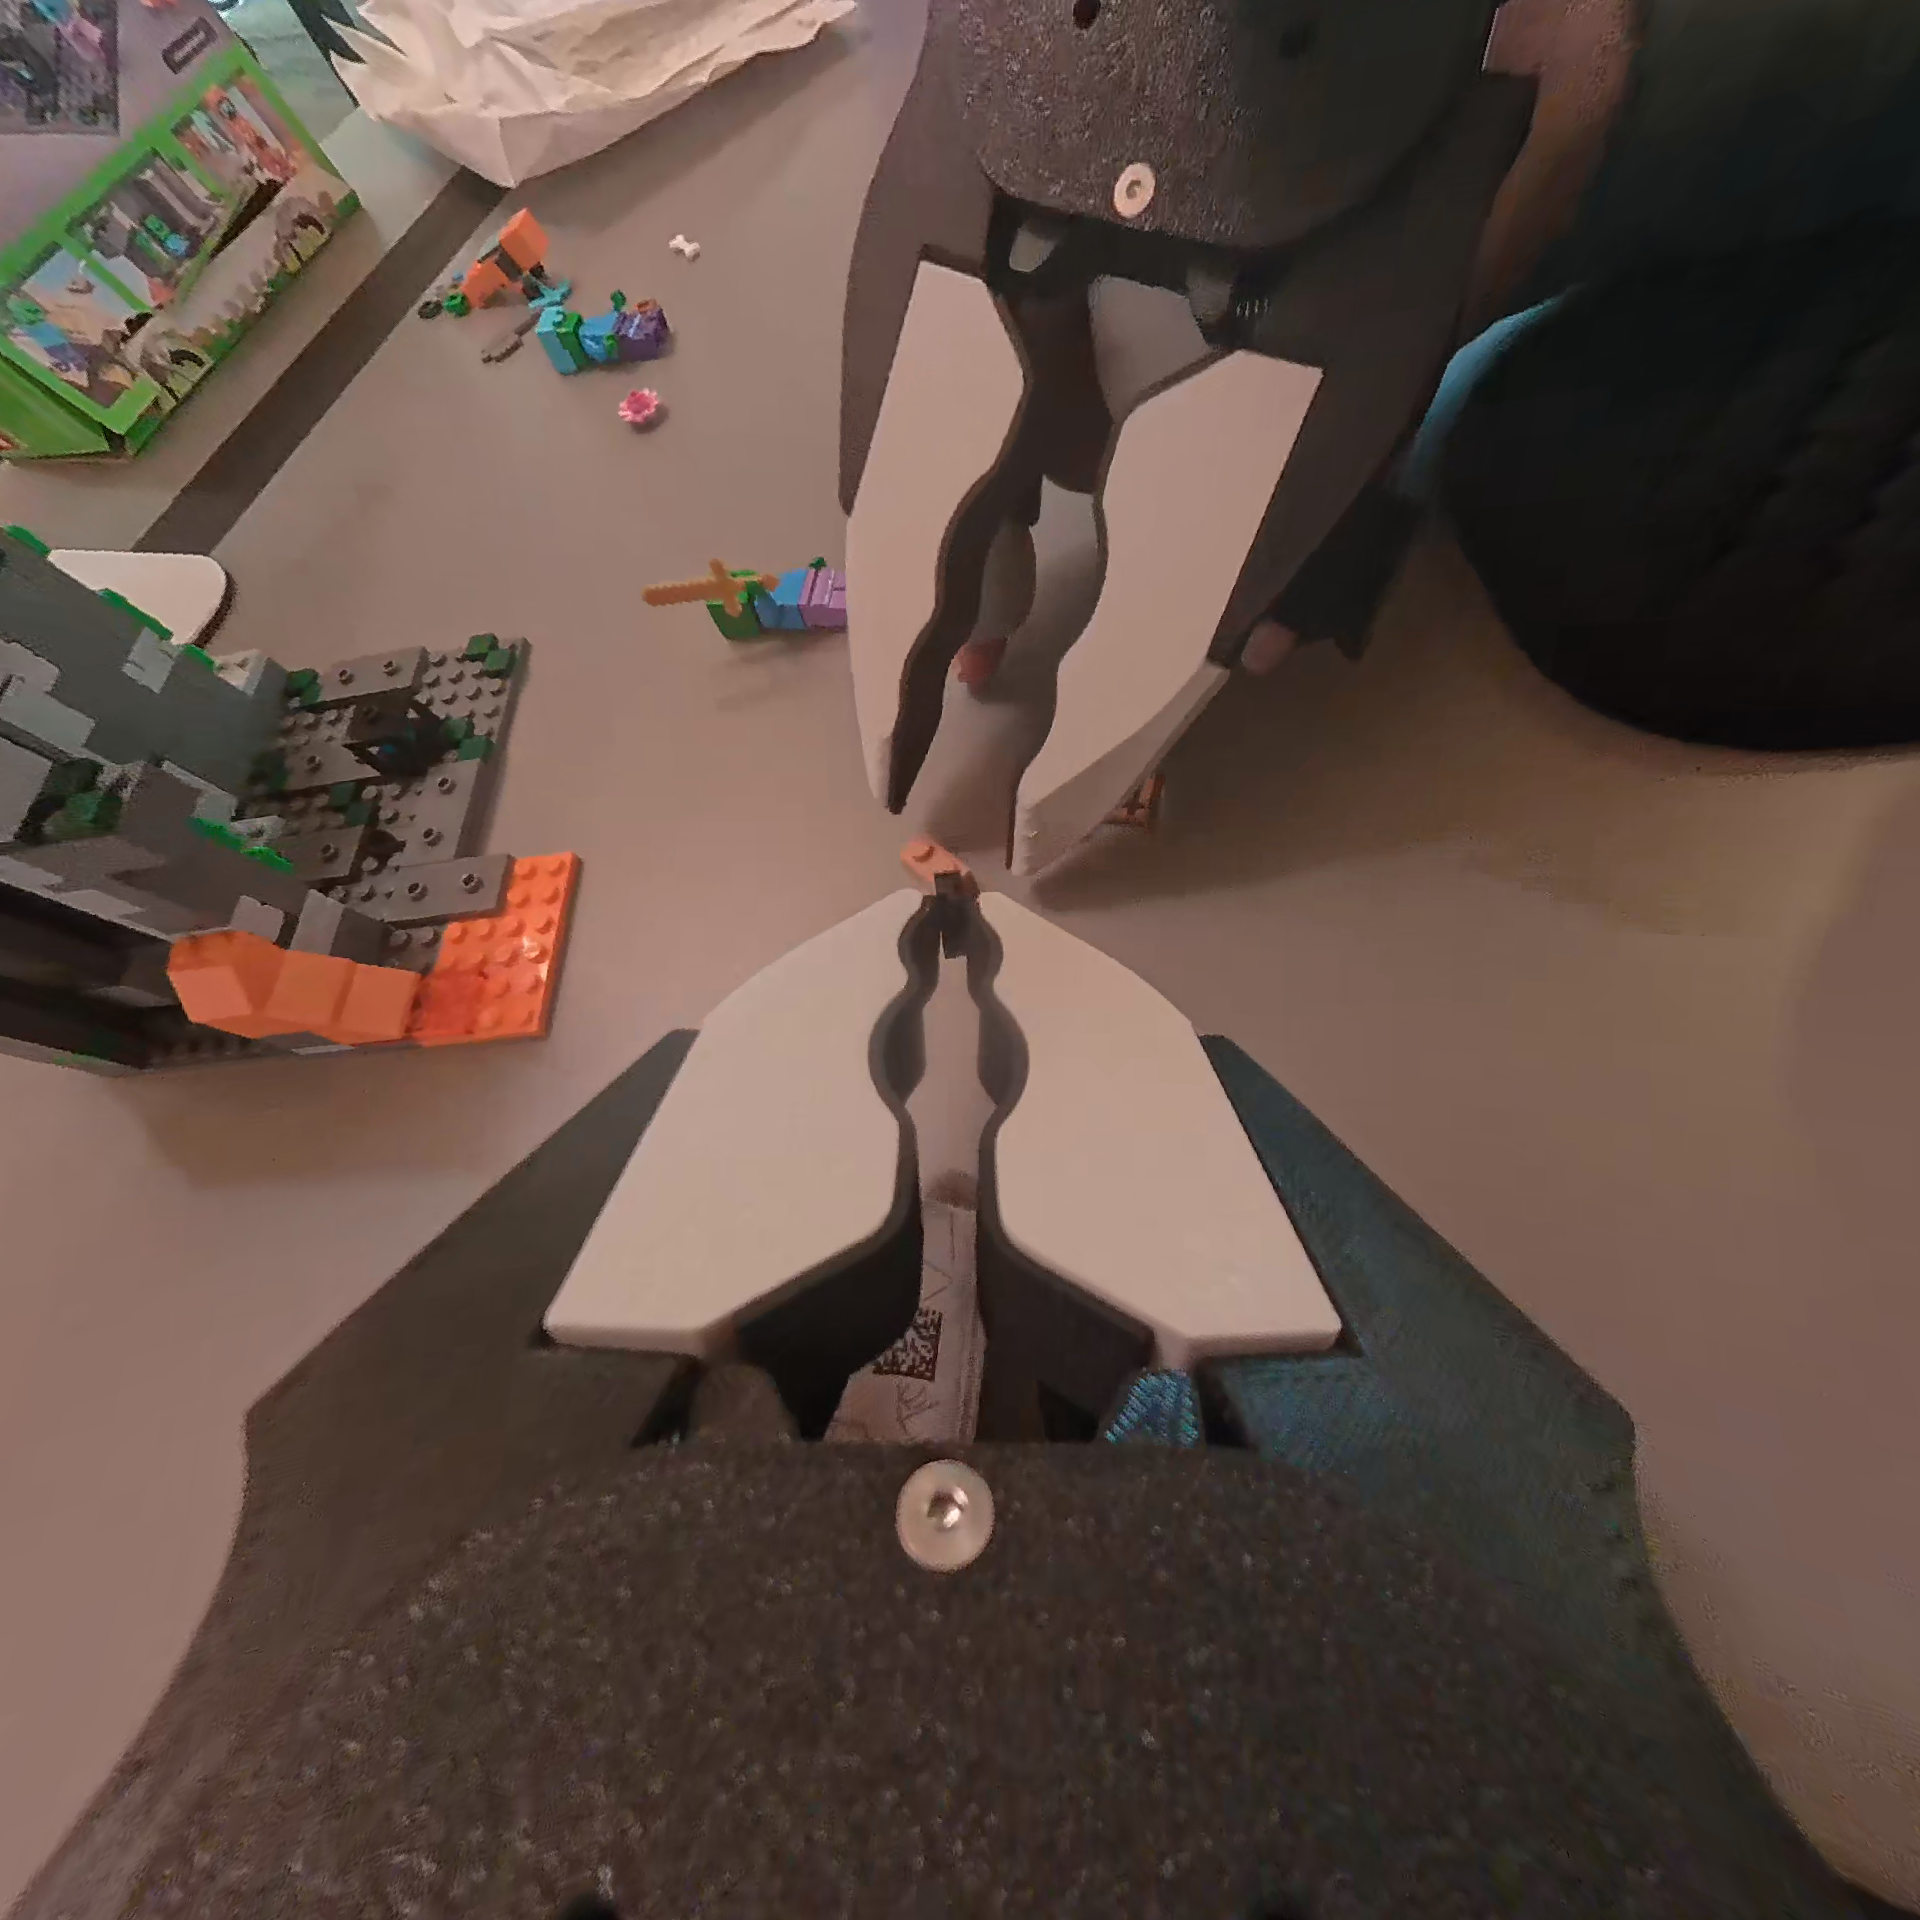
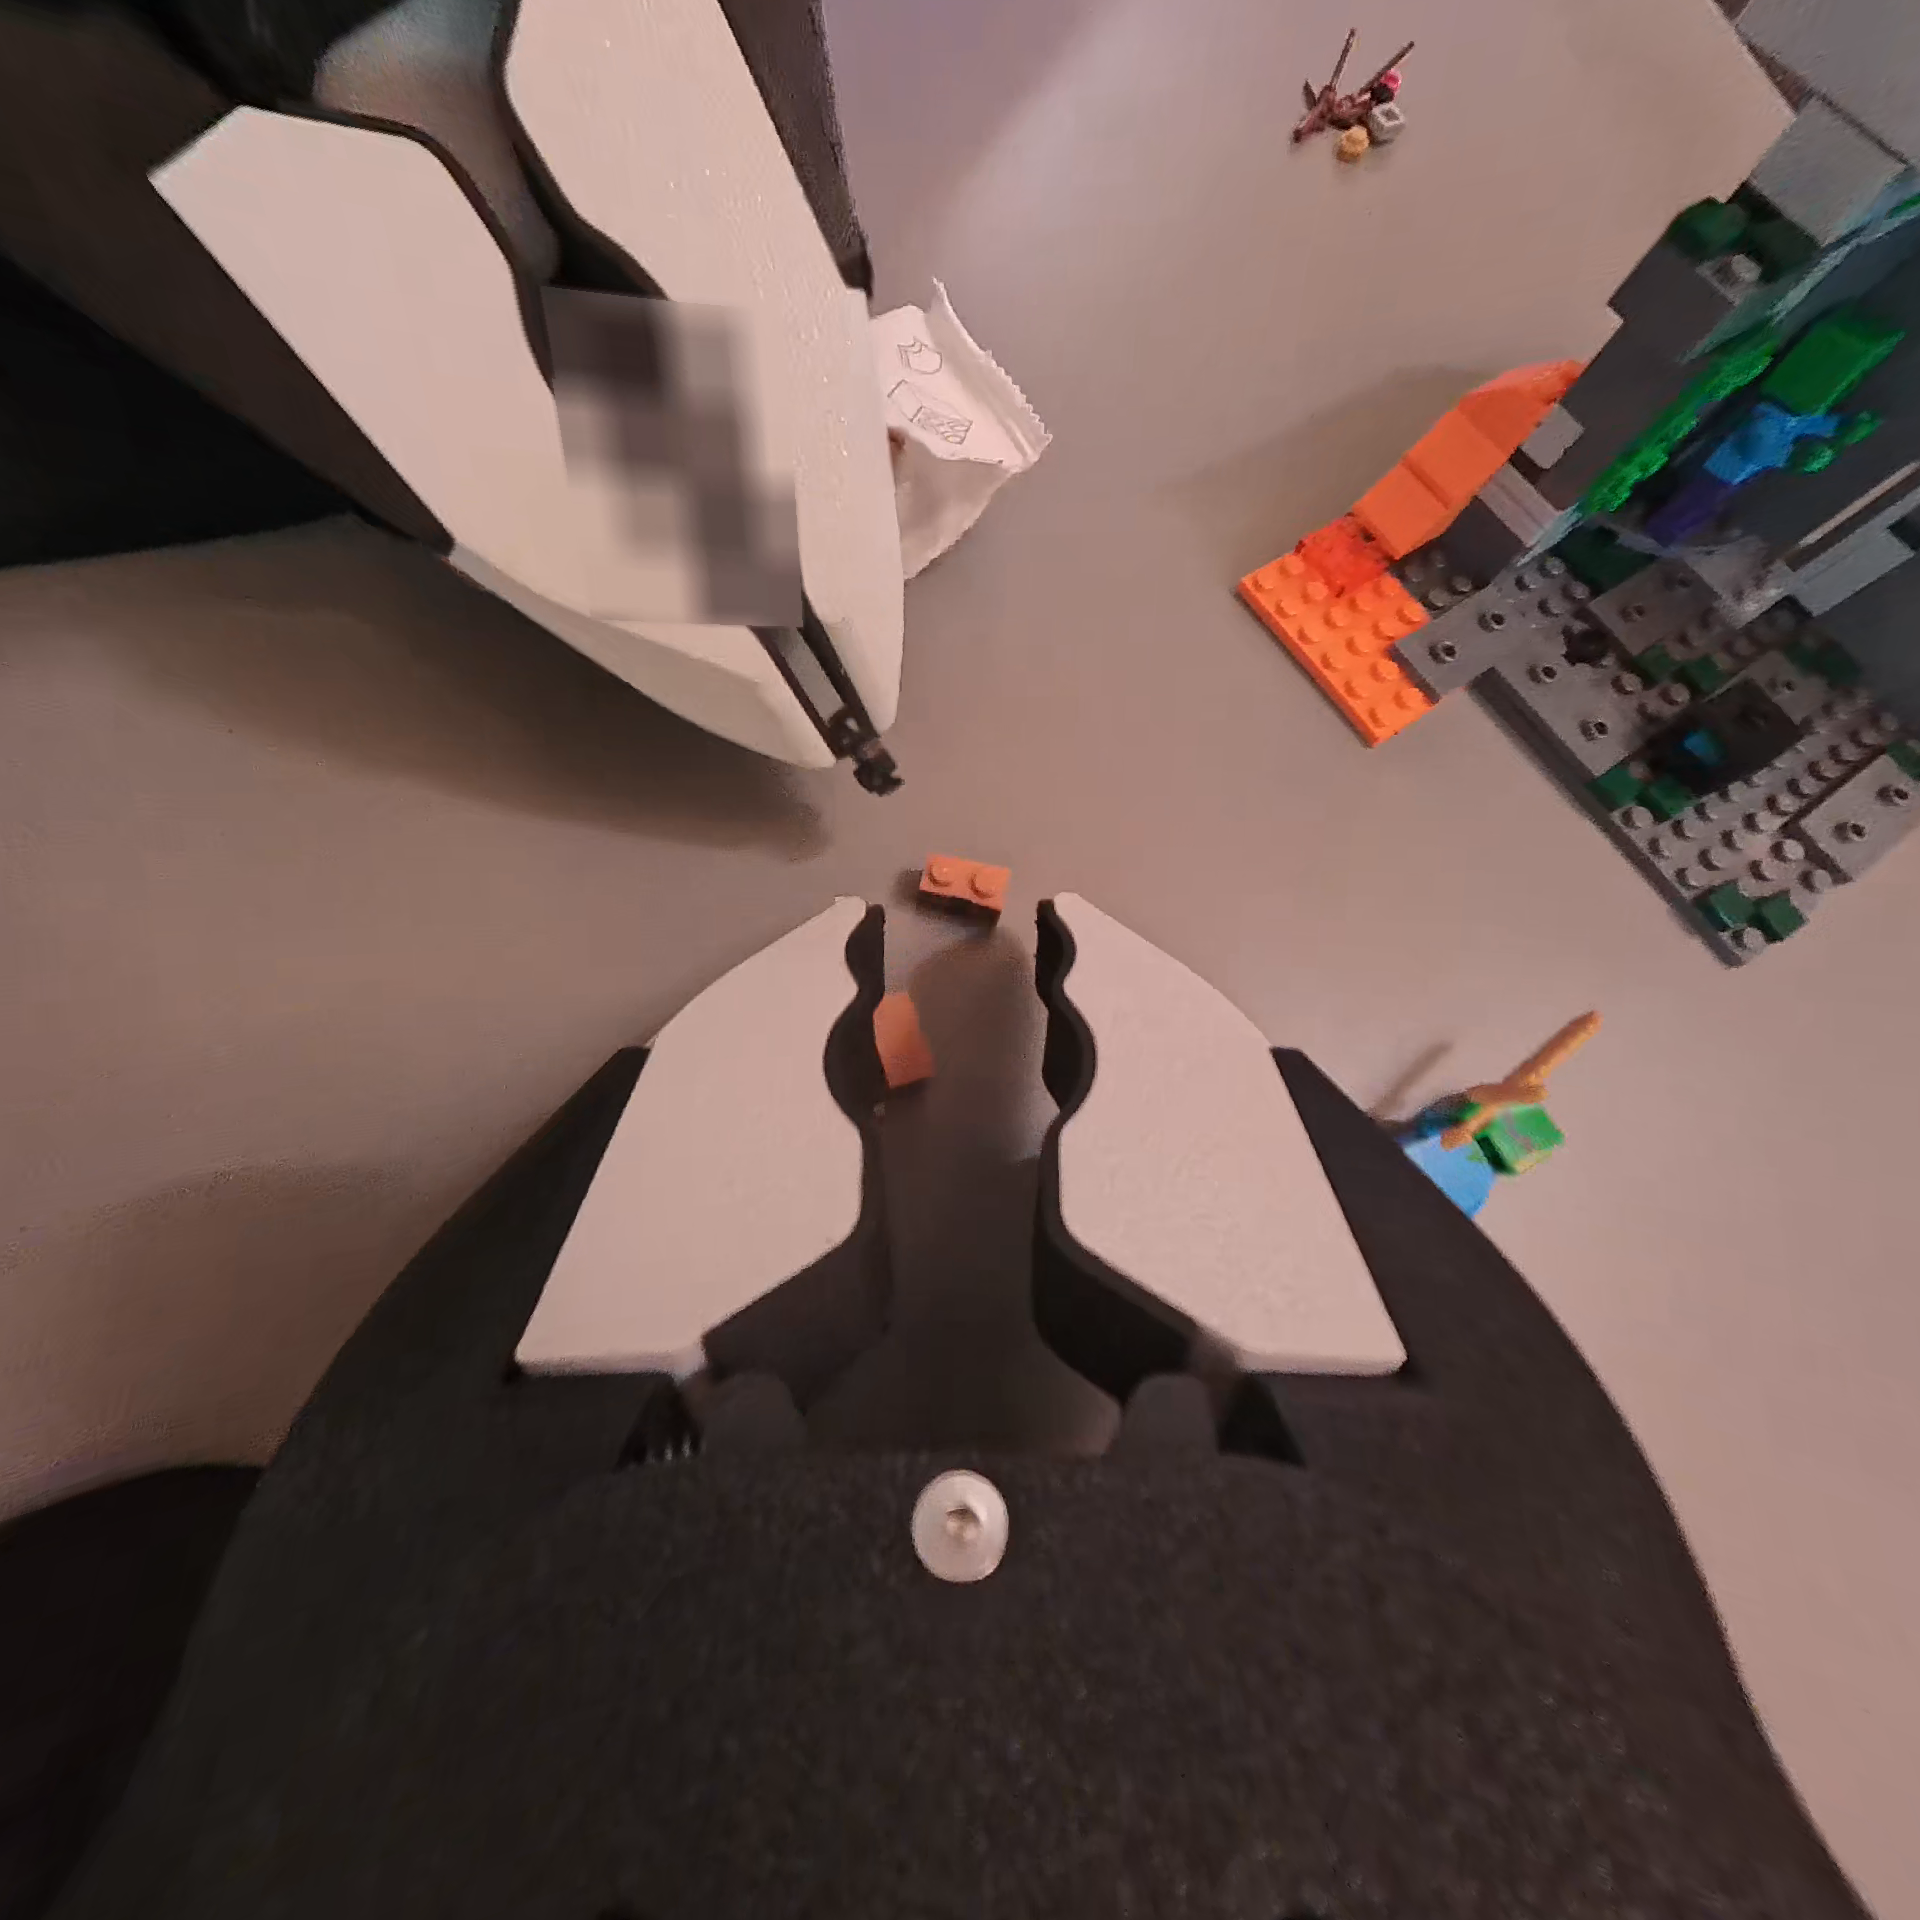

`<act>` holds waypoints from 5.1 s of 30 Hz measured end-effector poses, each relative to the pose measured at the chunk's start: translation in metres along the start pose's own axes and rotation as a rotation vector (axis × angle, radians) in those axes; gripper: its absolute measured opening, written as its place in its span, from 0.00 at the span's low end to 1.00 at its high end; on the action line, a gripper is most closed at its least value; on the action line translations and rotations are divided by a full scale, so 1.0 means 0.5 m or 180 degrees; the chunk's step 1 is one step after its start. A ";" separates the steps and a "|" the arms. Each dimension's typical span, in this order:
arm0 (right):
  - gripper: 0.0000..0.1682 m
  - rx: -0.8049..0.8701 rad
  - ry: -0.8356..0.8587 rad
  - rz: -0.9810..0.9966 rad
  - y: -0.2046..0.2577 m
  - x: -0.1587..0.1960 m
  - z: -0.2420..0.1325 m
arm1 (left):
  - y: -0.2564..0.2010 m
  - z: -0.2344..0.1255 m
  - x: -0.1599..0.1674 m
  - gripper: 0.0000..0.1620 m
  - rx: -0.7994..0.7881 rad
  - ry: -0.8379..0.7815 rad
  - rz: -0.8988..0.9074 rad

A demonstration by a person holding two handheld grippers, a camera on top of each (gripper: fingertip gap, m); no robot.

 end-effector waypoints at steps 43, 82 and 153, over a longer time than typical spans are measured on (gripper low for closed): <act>0.16 0.0147 -0.0087 -0.0144 0.001 -0.001 0.006 | 0.289 -0.529 0.320 0.06 -0.1188 0.1858 -0.0834; 0.19 -0.0044 -0.0251 0.0028 -0.002 0.029 -0.048 | 0.010 0.033 0.000 0.12 0.0322 0.0838 0.0002; 0.33 0.0231 -0.0267 -0.0206 -0.032 0.047 -0.076 | 0.053 -0.130 0.026 0.11 -0.0645 0.0740 -0.0329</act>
Point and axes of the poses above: each gripper's, where its closed fingertips meet, z out along the fingers, x out of its underside, y = z × x across the jaws, the point moved 1 cm from there along -z, back along the fingers, and after that the axes turned 2 degrees about -x, right-handed, at the moved point
